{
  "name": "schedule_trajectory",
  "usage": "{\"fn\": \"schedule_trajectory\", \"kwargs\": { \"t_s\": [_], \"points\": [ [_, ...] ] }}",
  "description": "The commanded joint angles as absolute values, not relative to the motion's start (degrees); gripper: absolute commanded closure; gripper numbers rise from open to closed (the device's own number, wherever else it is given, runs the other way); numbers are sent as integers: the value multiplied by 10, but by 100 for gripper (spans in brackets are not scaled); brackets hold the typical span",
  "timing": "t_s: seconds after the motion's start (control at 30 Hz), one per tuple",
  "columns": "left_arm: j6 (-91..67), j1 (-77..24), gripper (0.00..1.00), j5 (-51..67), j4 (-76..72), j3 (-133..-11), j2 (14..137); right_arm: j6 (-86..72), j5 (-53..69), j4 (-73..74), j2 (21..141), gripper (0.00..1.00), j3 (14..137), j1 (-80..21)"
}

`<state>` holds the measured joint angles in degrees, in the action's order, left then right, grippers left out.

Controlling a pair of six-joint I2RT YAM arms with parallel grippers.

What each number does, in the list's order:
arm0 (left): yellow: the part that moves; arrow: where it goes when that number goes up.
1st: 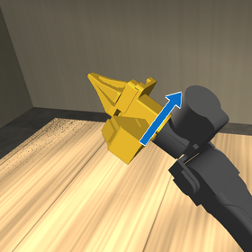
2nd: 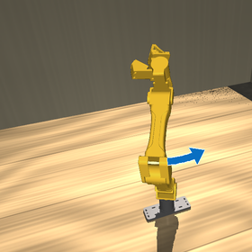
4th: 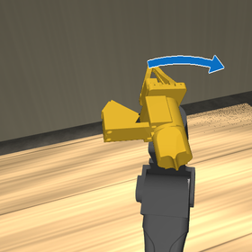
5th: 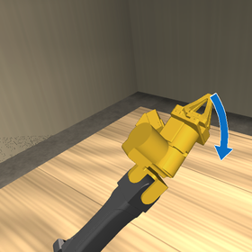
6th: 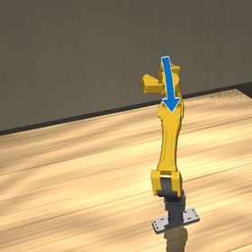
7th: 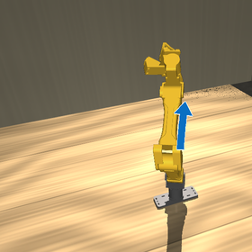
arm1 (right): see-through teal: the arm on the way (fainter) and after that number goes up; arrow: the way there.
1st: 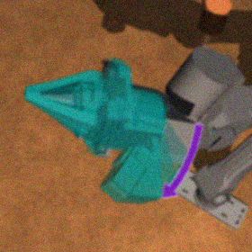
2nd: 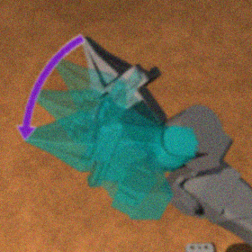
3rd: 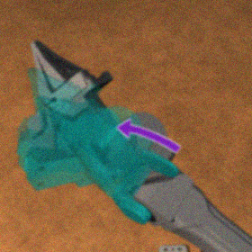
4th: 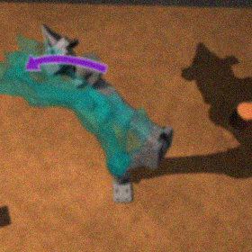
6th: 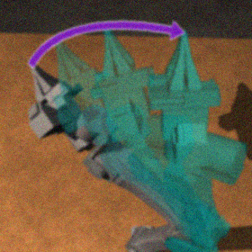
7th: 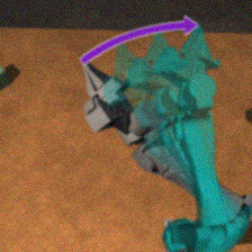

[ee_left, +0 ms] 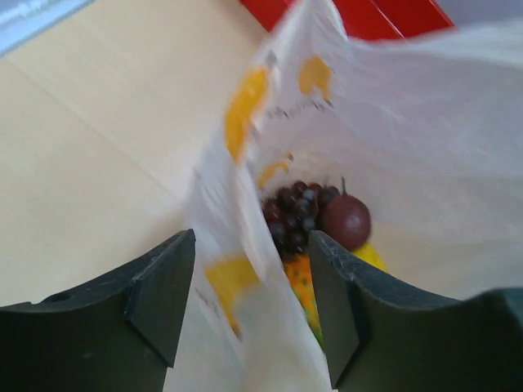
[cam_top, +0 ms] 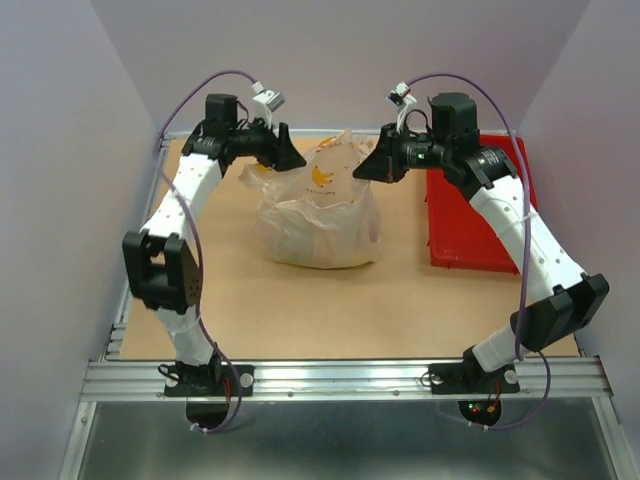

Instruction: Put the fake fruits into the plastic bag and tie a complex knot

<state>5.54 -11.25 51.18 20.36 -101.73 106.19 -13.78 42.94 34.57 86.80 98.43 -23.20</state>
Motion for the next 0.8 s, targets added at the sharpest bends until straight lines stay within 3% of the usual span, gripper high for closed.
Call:
{"fn": "schedule_trajectory", "kwargs": {
  "t_s": [0.0, 0.1, 0.33, 0.53, 0.77],
  "points": [
    [3, -72, 23, 542, 100, -903, 855, -138, 425, 306, 879, 100, 979, -230],
    [-62, -33, 15, 540, 57, -813, 753, -126, 425, 307, 872, 100, 970, -229],
    [-90, -14, 13, 513, 83, -687, 616, -109, 412, 307, 834, 100, 936, -228],
    [-98, -13, 10, 474, 34, -617, 598, -94, 403, 306, 807, 99, 908, -228],
    [-94, -5, 9, 511, -100, -564, 590, -90, 399, 306, 790, 100, 869, -229]
  ]
}}
